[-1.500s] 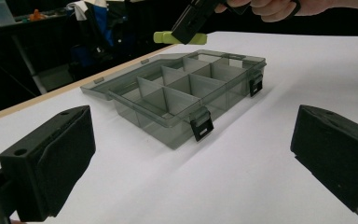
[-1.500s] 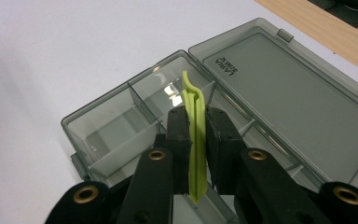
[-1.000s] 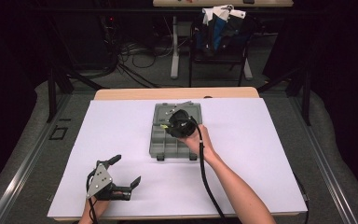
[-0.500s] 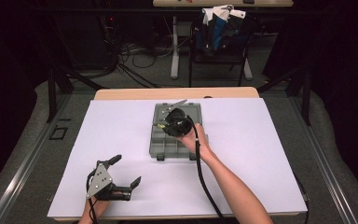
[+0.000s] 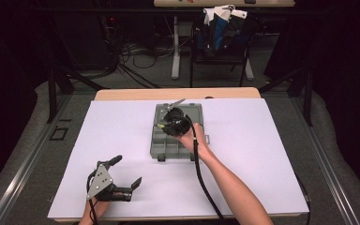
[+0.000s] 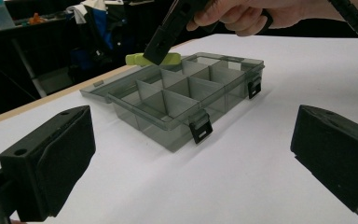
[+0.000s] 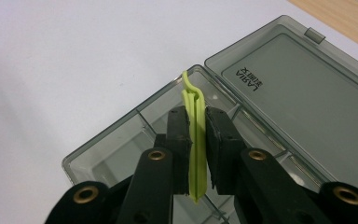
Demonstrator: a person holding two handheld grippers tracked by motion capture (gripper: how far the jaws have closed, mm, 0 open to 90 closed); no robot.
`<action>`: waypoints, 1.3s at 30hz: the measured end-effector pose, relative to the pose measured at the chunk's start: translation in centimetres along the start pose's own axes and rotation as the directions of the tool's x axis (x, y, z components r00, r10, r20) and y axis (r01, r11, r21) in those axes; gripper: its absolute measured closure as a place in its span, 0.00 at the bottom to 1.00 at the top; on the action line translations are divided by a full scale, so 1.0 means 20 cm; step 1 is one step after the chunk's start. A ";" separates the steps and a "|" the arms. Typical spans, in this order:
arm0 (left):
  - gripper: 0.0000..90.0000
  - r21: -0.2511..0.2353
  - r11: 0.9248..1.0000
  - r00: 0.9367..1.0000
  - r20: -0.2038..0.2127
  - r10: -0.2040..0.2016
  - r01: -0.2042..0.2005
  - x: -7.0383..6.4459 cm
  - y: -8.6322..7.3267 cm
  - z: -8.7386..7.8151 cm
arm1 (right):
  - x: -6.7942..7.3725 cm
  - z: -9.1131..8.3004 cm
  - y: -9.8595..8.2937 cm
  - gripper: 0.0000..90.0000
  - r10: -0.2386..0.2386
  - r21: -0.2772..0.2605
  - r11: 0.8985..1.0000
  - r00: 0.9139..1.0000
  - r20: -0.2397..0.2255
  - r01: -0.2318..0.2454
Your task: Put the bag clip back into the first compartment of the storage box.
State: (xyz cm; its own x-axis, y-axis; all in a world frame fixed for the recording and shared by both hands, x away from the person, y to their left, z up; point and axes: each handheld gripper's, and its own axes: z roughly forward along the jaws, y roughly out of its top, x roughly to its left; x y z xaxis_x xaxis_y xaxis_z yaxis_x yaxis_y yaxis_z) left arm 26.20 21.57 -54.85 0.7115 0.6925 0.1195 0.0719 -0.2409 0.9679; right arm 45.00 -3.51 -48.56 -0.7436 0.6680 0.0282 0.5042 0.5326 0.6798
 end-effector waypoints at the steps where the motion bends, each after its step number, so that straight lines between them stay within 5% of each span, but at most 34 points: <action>1: 0.00 0.001 1.000 1.000 -0.001 0.001 -0.001 0.00 0.00 0.00 | 0.00 0.00 0.00 0.89 0.001 0.007 1.000 1.000 0.002 -0.001; 39: 0.00 -0.008 1.000 1.000 -0.003 -0.002 0.002 0.00 0.00 -0.01 | 0.05 0.09 0.10 0.89 0.080 0.044 0.996 0.997 0.022 -0.081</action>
State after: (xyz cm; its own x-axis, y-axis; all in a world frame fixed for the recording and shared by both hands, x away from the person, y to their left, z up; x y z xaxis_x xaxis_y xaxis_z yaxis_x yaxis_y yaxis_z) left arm 26.06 21.64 -54.75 0.7093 0.6949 0.1183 0.0678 -0.2343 0.9698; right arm 46.06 -0.82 -48.47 -0.6909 0.7199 0.0663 0.5816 0.4990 0.6425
